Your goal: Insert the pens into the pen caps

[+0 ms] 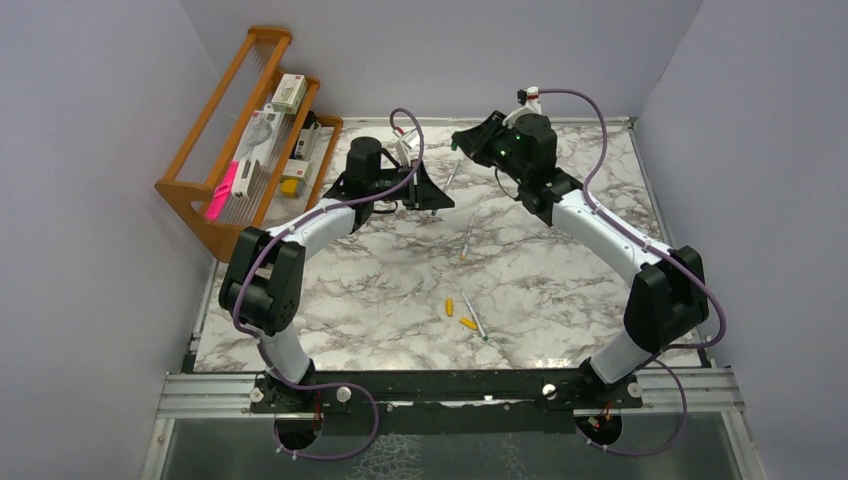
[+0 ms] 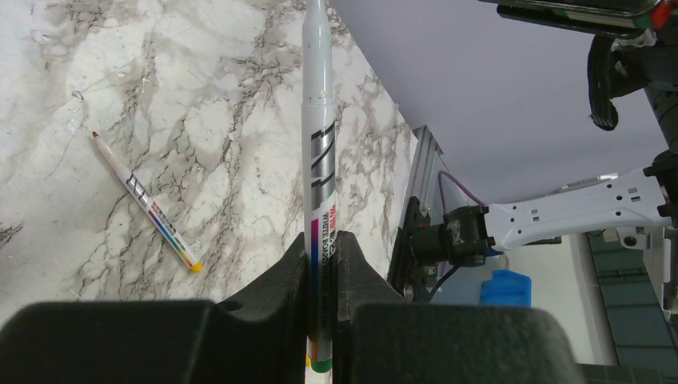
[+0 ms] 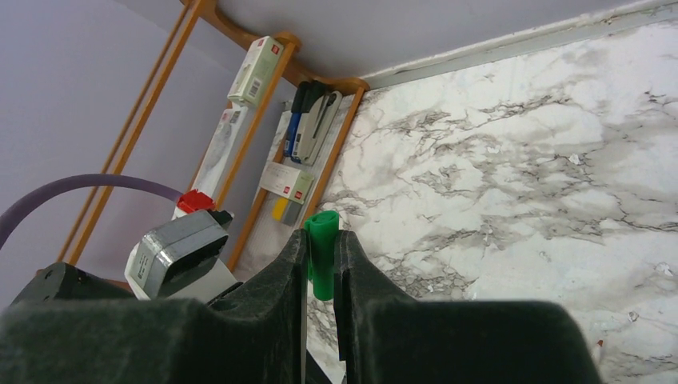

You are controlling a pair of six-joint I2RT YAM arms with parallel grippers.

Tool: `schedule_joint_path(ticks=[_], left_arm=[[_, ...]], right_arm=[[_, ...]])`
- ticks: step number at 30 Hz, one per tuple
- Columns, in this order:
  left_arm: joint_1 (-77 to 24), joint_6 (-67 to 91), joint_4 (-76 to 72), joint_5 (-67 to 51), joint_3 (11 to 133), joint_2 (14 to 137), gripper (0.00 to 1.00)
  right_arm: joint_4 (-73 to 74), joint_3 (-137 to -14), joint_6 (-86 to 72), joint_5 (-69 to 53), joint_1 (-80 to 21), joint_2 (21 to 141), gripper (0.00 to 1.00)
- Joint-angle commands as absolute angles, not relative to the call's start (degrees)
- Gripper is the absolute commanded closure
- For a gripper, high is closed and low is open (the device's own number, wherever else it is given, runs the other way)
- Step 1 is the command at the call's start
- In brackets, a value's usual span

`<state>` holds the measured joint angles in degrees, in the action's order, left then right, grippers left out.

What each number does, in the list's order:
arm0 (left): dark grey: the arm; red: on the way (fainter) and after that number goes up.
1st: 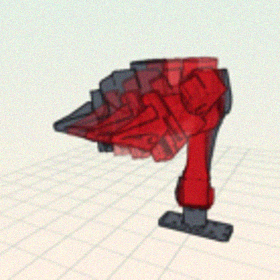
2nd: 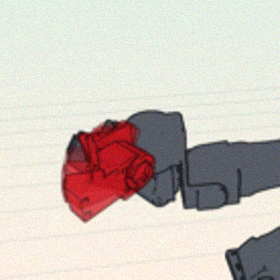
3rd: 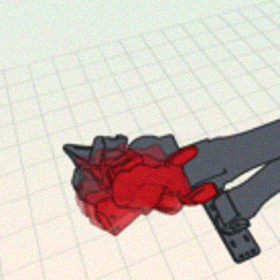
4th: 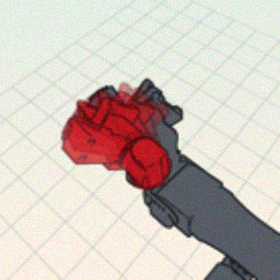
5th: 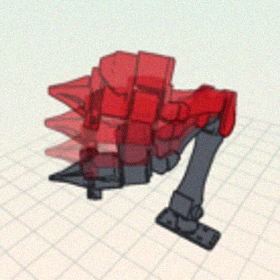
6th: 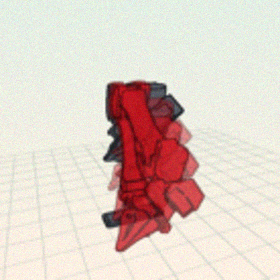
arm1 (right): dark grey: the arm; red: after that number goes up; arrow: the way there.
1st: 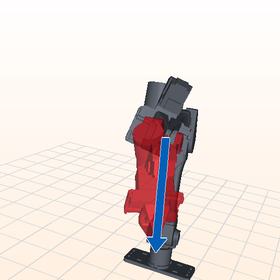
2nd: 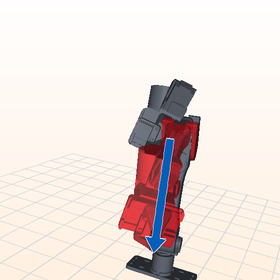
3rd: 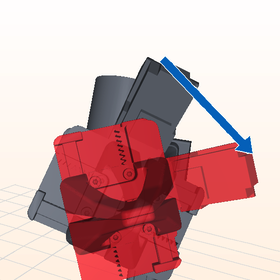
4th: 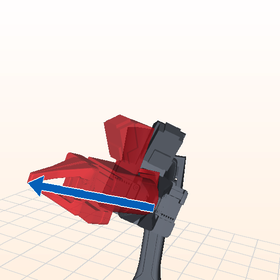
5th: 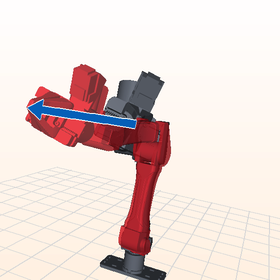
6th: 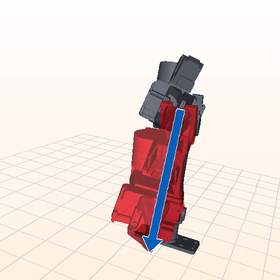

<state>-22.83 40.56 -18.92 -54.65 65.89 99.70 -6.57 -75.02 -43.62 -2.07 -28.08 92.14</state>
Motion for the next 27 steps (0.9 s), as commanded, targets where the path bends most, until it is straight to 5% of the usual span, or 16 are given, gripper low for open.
schedule_joint_path(ticks=[1,27], left_arm=[[-22.7,39.8,-21.4,-55.9,67.4,98.7,1.00],[-22.7,42.0,-25.0,-57.3,67.6,98.5,1.00]], right_arm=[[-8.4,-74.2,-43.0,-1.3,-28.0,89.0,0.99],[-9.4,-71.1,-42.3,-2.3,-25.9,87.2,0.99]])
